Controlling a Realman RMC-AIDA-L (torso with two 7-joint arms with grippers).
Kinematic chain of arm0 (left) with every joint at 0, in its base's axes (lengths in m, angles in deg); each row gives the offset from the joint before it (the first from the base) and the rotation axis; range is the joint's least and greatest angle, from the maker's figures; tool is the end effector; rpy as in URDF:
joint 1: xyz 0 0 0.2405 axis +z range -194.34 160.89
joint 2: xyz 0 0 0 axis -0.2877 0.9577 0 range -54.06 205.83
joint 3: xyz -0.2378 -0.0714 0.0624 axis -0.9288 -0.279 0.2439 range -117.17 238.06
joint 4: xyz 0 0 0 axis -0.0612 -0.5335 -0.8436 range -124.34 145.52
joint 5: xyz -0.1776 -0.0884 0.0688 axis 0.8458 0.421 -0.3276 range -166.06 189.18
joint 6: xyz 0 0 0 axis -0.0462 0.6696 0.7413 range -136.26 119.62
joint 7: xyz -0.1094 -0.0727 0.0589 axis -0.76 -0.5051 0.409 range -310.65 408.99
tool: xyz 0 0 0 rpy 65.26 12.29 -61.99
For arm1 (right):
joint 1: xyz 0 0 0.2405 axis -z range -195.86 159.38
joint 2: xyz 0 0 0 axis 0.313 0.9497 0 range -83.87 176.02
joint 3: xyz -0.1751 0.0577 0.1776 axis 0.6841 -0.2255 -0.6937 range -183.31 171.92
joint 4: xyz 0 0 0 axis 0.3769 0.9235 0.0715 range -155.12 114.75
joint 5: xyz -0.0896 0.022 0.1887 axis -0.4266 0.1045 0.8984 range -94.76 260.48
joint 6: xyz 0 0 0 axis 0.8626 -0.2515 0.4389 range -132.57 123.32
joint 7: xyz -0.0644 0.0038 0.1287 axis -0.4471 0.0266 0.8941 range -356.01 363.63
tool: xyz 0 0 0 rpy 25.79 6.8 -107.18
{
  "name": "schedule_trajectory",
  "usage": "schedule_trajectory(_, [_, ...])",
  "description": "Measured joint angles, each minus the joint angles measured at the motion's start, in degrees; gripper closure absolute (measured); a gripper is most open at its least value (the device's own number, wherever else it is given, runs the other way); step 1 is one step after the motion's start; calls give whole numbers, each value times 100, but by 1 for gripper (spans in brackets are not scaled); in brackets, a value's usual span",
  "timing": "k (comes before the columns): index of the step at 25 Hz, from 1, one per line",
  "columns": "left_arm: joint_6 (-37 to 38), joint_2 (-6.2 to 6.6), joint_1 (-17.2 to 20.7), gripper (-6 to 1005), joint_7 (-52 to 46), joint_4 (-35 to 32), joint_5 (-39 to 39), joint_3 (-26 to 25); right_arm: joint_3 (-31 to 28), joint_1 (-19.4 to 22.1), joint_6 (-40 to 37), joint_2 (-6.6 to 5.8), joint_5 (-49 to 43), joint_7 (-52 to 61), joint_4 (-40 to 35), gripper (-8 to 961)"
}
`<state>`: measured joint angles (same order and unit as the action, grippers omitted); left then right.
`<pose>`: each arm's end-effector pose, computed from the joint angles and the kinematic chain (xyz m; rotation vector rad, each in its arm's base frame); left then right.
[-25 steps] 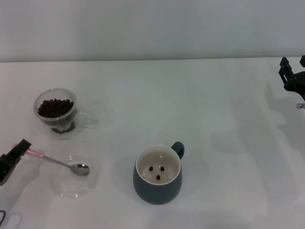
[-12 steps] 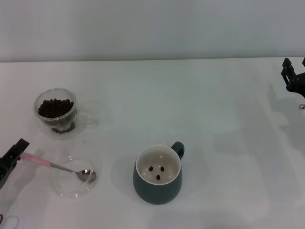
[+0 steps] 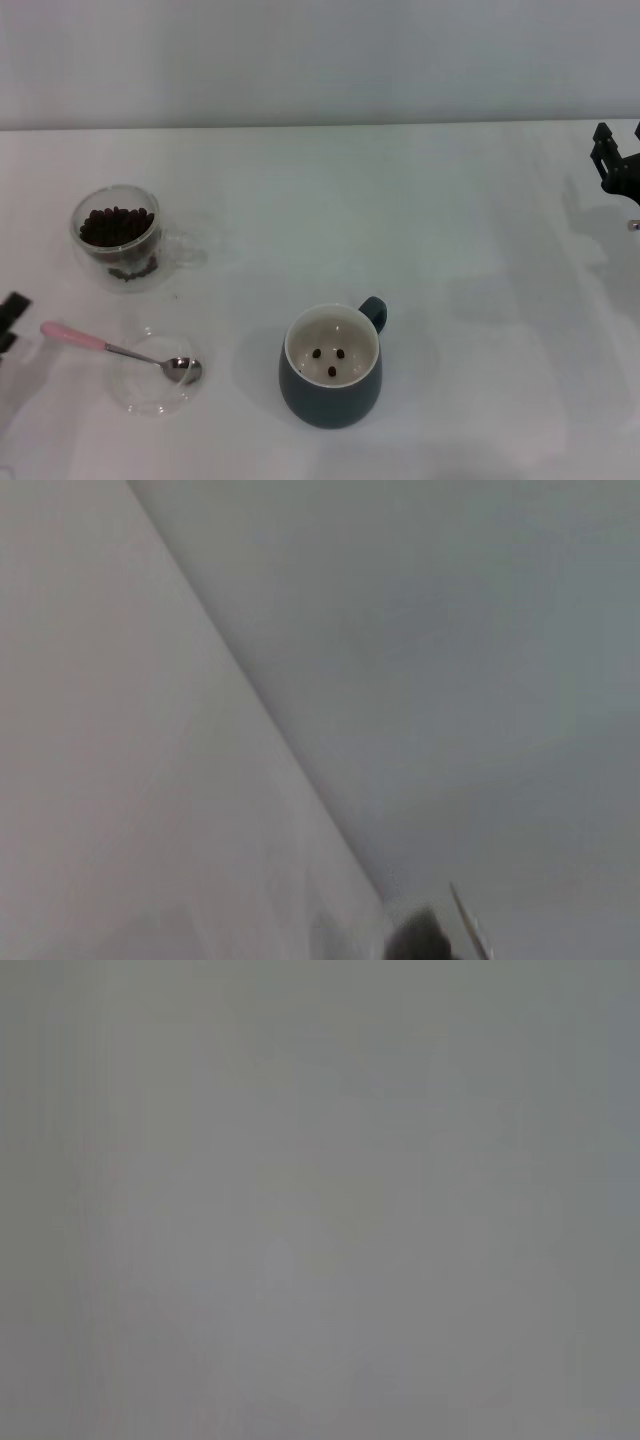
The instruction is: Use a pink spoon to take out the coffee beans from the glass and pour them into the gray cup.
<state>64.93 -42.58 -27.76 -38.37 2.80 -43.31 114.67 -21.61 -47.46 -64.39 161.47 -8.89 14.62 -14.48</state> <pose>-0.3845 0.2353 -0.0177 -1.4209 -1.6592 -1.2684 0.3619 0.3494 0.0134 -1.5300 0.6626 0.5645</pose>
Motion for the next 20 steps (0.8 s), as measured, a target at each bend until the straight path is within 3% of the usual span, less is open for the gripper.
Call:
schedule_trajectory(2, [56, 10, 75, 191, 10, -47, 73, 0, -4, 4, 0, 0, 1, 0, 0, 349])
schedule_trajectory(3, [201, 22, 307, 153, 128, -259, 271, -4, -10, 6, 0, 0, 5, 0, 0, 349])
schedule_trajectory(10, [596, -6, 791, 134, 1543, -728, 1375, -198, -38, 39, 0, 0, 45, 28, 0, 347])
schedule_trajectory(15, [661, -38, 735, 136, 3343, -572, 1916, -998, -178, 78, 0, 0, 53, 43, 9, 346])
schedule_trajectory(20, [304, -32, 317, 137, 5265, -346, 2354, -1649, -184, 127, 14, 8, 55, 44, 29, 345])
